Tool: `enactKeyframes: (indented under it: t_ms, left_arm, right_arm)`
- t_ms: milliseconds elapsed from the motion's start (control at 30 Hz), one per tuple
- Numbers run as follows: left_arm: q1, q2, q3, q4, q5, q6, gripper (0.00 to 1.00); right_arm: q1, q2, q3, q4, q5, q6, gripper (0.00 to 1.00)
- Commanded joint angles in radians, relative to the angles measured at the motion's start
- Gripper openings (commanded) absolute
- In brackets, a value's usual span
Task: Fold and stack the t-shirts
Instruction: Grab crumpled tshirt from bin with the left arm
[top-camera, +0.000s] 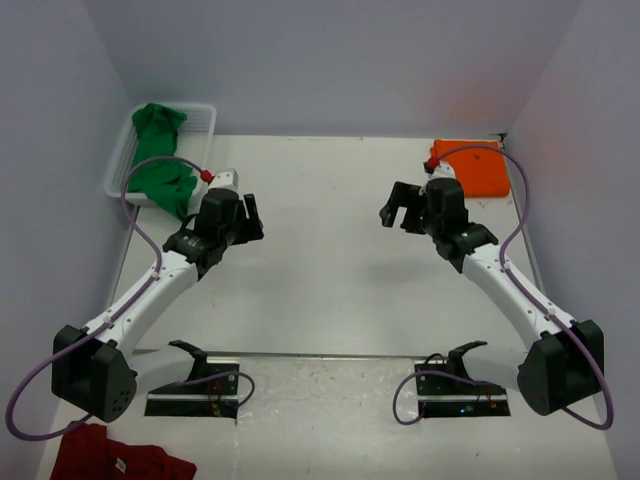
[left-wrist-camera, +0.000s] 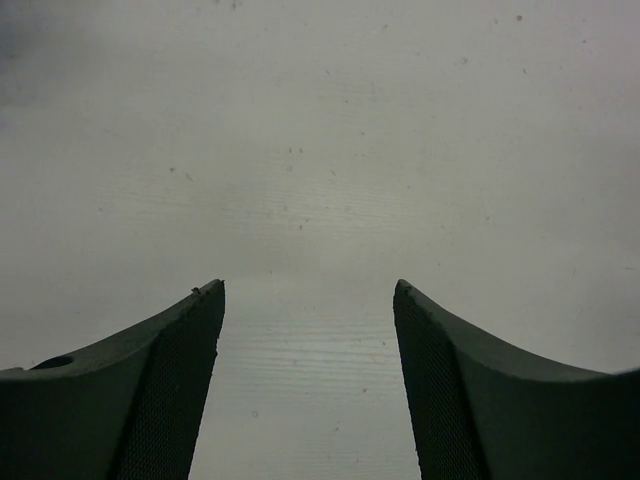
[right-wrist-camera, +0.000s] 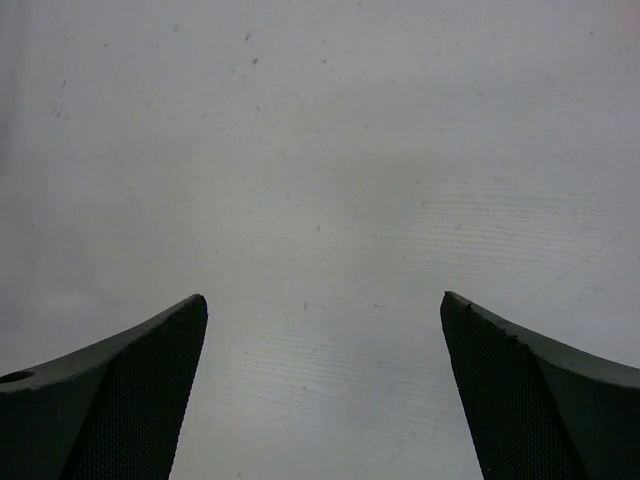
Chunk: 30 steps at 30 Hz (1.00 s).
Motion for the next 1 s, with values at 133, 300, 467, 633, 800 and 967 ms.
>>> enactKeyframes:
  t_ms: [133, 300, 467, 633, 800, 967]
  left_arm:
    - [0.012, 0.027, 0.136, -0.067, -0.151, 0.067, 0.69]
    - [0.084, 0.059, 0.259, -0.139, -0.239, 0.136, 0.70]
    - [0.250, 0.071, 0.274, -0.151, -0.127, 0.156, 0.70]
    - [0.313, 0.169, 0.262, -0.154, -0.043, 0.144, 0.68]
    - [0.386, 0.224, 0.221, -0.066, 0.042, 0.106, 0.62]
    - [0.402, 0.372, 0.326, -0.072, 0.051, 0.089, 0.54]
  right_arm:
    - [0.137, -0.041, -0.033, 0.070, 0.249, 0.054, 0.99]
    - [0.225, 0.028, 0.070, -0.065, 0.321, 0.075, 0.99]
    - [0.262, 0.013, 0.058, -0.029, 0.202, 0.037, 0.99]
    - [0.262, -0.001, 0.052, -0.008, 0.189, 0.022, 0.99]
    - [0.265, 0.009, 0.043, 0.005, 0.157, 0.022, 0.99]
    - [0.274, 0.020, 0.047, 0.002, 0.148, 0.025, 0.99]
